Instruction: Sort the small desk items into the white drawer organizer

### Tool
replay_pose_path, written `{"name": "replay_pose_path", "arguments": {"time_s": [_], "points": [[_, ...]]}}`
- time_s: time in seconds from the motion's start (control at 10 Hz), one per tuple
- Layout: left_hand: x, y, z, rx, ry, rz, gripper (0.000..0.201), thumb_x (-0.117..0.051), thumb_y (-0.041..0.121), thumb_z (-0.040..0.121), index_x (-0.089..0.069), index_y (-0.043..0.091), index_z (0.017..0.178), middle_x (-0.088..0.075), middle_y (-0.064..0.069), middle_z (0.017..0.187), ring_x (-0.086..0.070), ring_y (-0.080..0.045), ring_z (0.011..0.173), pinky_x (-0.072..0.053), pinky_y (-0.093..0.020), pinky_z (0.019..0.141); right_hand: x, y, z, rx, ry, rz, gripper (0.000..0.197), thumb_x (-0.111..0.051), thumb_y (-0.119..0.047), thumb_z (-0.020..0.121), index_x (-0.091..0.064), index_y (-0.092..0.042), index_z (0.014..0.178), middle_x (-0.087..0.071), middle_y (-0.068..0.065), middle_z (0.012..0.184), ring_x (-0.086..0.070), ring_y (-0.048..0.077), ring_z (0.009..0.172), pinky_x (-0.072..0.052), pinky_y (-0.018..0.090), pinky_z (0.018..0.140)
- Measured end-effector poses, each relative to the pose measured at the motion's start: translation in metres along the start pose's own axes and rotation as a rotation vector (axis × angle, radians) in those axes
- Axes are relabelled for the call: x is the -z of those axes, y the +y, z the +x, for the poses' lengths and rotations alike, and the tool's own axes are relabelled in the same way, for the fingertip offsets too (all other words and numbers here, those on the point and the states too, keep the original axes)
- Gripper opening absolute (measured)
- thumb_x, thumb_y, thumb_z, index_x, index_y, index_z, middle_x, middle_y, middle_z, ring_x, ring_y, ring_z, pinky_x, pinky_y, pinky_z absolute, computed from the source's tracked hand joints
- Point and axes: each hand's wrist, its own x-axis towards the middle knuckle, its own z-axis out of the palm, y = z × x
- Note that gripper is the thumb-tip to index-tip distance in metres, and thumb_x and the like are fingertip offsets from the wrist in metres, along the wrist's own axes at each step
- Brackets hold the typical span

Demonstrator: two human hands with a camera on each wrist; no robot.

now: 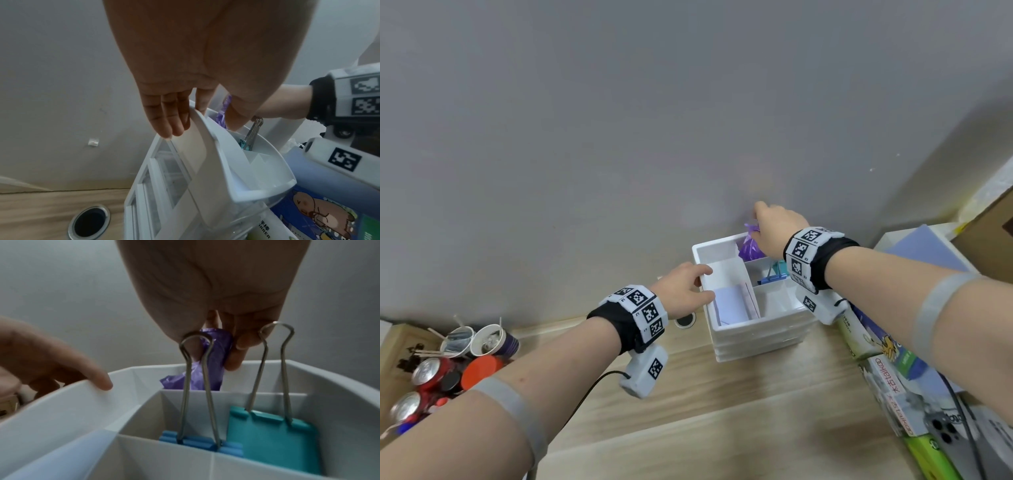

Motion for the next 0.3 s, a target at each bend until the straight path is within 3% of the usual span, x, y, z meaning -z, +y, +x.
{"name": "replay_pose_path", "arguments": {"time_s": [0.1, 0.2, 0.3], "points": [[0.0, -0.003, -0.004, 0.007, -0.035, -0.023, 0.067, -0.063, 0.041, 0.089, -0.038, 0.024, 0.149, -0.049, -0.003, 0.132, -0.057, -0.02, 0.116, -0.046, -0.04, 0.104, 0.006, 0.0, -0.009, -0.013, 0.045, -0.012, 0.033, -0.049, -0.034, 0.097, -0.051, -0.008, 0.116, -0.06, 0.015, 0.112, -0.06, 0.037, 0.093, -0.048, 0.041, 0.074], [0.0, -0.01, -0.012, 0.01, -0.004, -0.162, 0.069, -0.066, 0.042, 0.083, -0.04, 0.028, 0.146, -0.058, 0.001, 0.116, -0.063, -0.018, 0.1, -0.051, -0.039, 0.095, 0.028, 0.002, -0.019, 0.039, 0.178, 0.015, 0.037, -0.056, -0.029, 0.09, -0.054, -0.009, 0.12, -0.06, 0.013, 0.119, -0.055, 0.035, 0.109, -0.048, 0.044, 0.089], [-0.002, -0.024, -0.023, 0.054, 0.095, -0.259, 0.059, -0.066, 0.042, 0.082, -0.048, 0.031, 0.136, -0.062, 0.005, 0.104, -0.063, -0.013, 0.082, -0.052, -0.031, 0.08, 0.064, 0.003, -0.036, 0.124, 0.387, 0.457, 0.024, -0.06, -0.018, 0.087, -0.062, -0.013, 0.11, -0.066, 0.008, 0.106, -0.063, 0.026, 0.097, -0.052, 0.048, 0.089]]}}
